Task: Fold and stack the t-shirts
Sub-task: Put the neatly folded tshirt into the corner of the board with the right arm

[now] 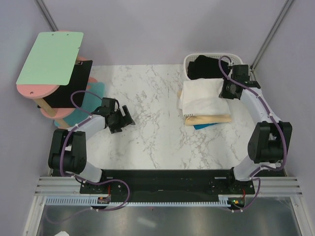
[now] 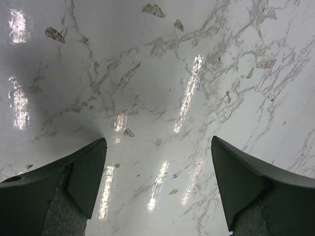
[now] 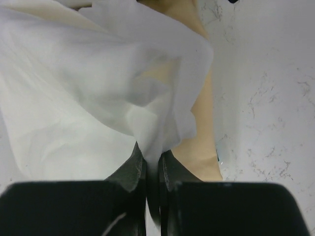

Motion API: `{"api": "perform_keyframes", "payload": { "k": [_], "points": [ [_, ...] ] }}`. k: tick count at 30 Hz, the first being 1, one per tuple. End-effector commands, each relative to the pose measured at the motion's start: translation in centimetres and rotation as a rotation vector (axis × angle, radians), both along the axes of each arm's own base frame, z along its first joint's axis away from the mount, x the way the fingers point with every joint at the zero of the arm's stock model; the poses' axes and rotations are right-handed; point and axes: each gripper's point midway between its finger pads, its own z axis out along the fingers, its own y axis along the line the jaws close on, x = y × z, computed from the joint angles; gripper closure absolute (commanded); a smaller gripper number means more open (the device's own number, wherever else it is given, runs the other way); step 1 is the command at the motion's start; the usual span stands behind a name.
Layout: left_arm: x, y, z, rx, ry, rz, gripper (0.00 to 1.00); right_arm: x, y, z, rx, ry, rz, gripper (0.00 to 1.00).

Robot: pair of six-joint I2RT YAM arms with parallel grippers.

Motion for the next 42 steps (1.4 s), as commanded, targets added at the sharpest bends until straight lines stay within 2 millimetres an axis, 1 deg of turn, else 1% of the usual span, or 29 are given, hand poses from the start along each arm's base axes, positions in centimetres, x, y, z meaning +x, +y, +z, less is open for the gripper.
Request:
{"api": "perform_keyframes", "payload": {
  "k": [1,2,5,8,10,11,12,13,14,15,16,17,18,19,20,21,22,23,25,26,27,29,31,32,34,35,37,38,42],
  "points": [
    [0.8,0.1,0.6,0.012,-0.038,-0.019,0.07,1.0,-1.2,-2.4,-0.024,0.062,-0.023,0.88],
    [0.9,0.1,0.8,0.01,-0.044,-0.019,0.07,1.1,-1.4,-3.4,-0.032,0.088,-0.027,0.86],
    [1.0,-0.3,1.3,-0.008,-0.058,-0.031,0.07,1.5,-2.2,-4.6,-0.067,0.118,-0.055,0.83],
    [1.1,-1.2,2.2,-0.03,-0.078,-0.055,0.07,2.0,-3.2,-4.7,-0.108,0.114,-0.1,0.81],
    [1.3,-2.9,3.5,-0.046,-0.125,-0.098,0.07,2.5,-3.7,-4.1,-0.125,0.088,-0.128,0.72],
    [1.3,-3.7,4.0,-0.047,-0.141,-0.119,0.06,2.7,-4.1,-3.4,-0.142,0.065,-0.15,0.63],
    [1.6,-4.6,4.9,-0.054,-0.164,-0.129,0.06,2.9,-4.3,-2.8,-0.145,0.043,-0.166,0.46],
    [1.4,-6.5,5.5,-0.059,-0.186,-0.174,0.06,2.5,-4.5,-2.7,-0.15,0.037,-0.176,0.37],
    [1.5,-7.6,5.9,-0.066,-0.202,-0.193,0.06,2.8,-4.6,-0.9,-0.149,-0.026,-0.191,0.3],
    [2.0,-8.9,7.0,-0.082,-0.231,-0.214,0.05,2.5,-4.9,-0.2,-0.158,-0.049,-0.204,0.14],
    [1.9,-11.1,7.3,-0.109,-0.244,-0.254,0.05,2.0,-4.9,-0.2,-0.154,-0.059,-0.215,0.06],
    [2.0,-12.5,7.8,-0.13,-0.261,-0.274,0.05,1.9,-5.0,1.9,-0.148,-0.131,-0.225,0.02],
    [2.6,-13.9,9.1,-0.168,-0.288,-0.28,0.05,1.6,-4.6,2.6,-0.132,-0.156,-0.217,0.02],
    [2.7,-16.1,9.4,-0.21,-0.309,-0.325,0.06,1.0,-4.2,3.3,-0.11,-0.185,-0.203,0.02],
    [3.4,-17.5,10.6,-0.241,-0.34,-0.34,0.07,1.1,-3.8,3.8,-0.091,-0.214,-0.193,0.02],
    [3.1,-19.2,10.9,-0.268,-0.344,-0.368,0.08,1.0,-3.0,3.9,-0.057,-0.224,-0.164,0.02],
    [3.4,-20.5,10.3,-0.287,-0.328,-0.387,0.09,0.9,-2.6,3.7,-0.042,-0.222,-0.148,0.02],
    [4.1,-21.8,11.3,-0.314,-0.354,-0.403,0.11,0.9,-2.3,3.5,-0.026,-0.219,-0.138,0.02],
    [4.3,-24.4,12.0,-0.364,-0.366,-0.443,0.12,1.1,-1.4,2.4,0.007,-0.193,-0.109,0.02],
    [5.0,-25.7,11.4,-0.373,-0.356,-0.454,0.14,1.3,-1.2,2.1,0.018,-0.191,-0.101,0.02],
    [4.9,-26.7,11.3,-0.386,-0.348,-0.463,0.14,1.4,-1.2,1.7,0.018,-0.184,-0.101,0.02],
    [5.6,-28.0,10.6,-0.394,-0.337,-0.471,0.17,1.8,-0.3,1.0,0.057,-0.175,-0.065,0.02],
    [6.0,-29.1,10.4,-0.413,-0.345,-0.465,0.17,2.2,0.0,-0.2,0.07,-0.151,-0.059,0.02],
    [6.5,-29.6,10.9,-0.423,-0.359,-0.465,0.18,2.3,0.1,-0.4,0.074,-0.146,-0.055,0.02],
    [7.0,-30.5,10.0,-0.426,-0.346,-0.462,0.19,2.7,0.1,-1.4,0.074,-0.128,-0.058,0.02],
    [7.5,-31.1,10.5,-0.436,-0.358,-0.468,0.23,2.9,-0.2,-1.7,0.064,-0.124,-0.07,0.02],
    [7.7,-31.8,9.6,-0.438,-0.342,-0.475,0.26,3.4,-0.4,-2.1,0.056,-0.121,-0.077,0.02],
    [7.9,-32.3,10.1,-0.446,-0.353,-0.479,0.3,3.6,-0.5,-2.3,0.052,-0.118,-0.08,0.02],
    [8.2,-33.7,9.6,-0.452,-0.347,-0.494,0.44,4.7,-0.6,-2.2,0.052,-0.132,-0.087,0.02]
  ]
}}
